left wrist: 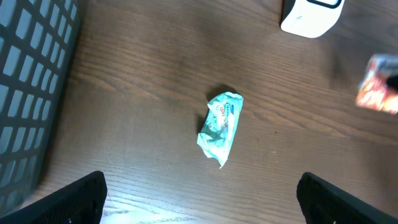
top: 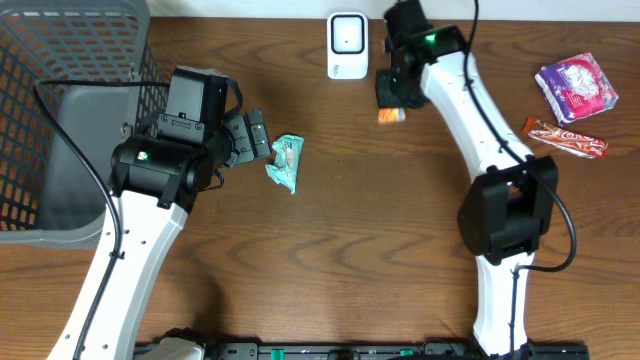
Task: Scan the item barcode
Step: 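Hold the Kleenex pack over the white scanner, then carry the Kleenex pack right and drop it by the other items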
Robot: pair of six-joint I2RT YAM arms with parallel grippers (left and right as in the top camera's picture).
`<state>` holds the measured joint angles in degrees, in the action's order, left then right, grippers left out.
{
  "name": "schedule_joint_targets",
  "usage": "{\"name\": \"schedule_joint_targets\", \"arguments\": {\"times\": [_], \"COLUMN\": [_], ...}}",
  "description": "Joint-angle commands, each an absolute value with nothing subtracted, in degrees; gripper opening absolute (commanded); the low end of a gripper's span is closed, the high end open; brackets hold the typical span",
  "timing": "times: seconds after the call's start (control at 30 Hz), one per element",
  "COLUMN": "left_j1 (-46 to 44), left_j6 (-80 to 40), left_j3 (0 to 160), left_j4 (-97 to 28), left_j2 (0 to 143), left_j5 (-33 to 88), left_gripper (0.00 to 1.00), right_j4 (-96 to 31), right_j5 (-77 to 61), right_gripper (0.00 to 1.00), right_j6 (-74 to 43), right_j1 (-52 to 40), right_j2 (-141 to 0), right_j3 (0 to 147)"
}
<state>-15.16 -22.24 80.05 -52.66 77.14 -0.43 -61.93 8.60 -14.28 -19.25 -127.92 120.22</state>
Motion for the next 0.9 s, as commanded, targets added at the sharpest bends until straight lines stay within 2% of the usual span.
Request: {"name": "schedule_joint_targets", "arguments": {"times": [0.0,0.27,0.47,0.67,0.87], "left_j1": [-15.18,-15.18,-15.18,-15.18,-15.18], "left_j6": [-21.71,-21.74,-21.74,-21.71,-21.71], "left_j3": [80.05,80.05,80.05,80.05,80.05], "left_j4": [-52.88,-52.88,-52.88,-52.88,-52.88], "left_j2": [77.14,77.14,77.14,77.14,77.14], "left_j5": [-1.56,-1.56,-1.58,-1.56,-1.58], "left_gripper": [0.98,0.98,0.98,0.98,0.98], "right_j4": [-56.53,-36.16,-27.73,-25.76,-29.47], "right_j5": [27.57,30.81,22.37,15.77,29.08], "right_gripper": [0.01,0.01,0.01,0.01,0.01], "right_j6": [-14.9,-11.51,-9.91,-8.62,-8.71], "right_j1": [-22.35,-24.1,-24.1,-24.03,-21.69], "right_j2": [-127.31,-127.68,-130.58,-134.85,-132.2], "right_j3": [121.3,121.25,121.05,121.05,121.08]}}
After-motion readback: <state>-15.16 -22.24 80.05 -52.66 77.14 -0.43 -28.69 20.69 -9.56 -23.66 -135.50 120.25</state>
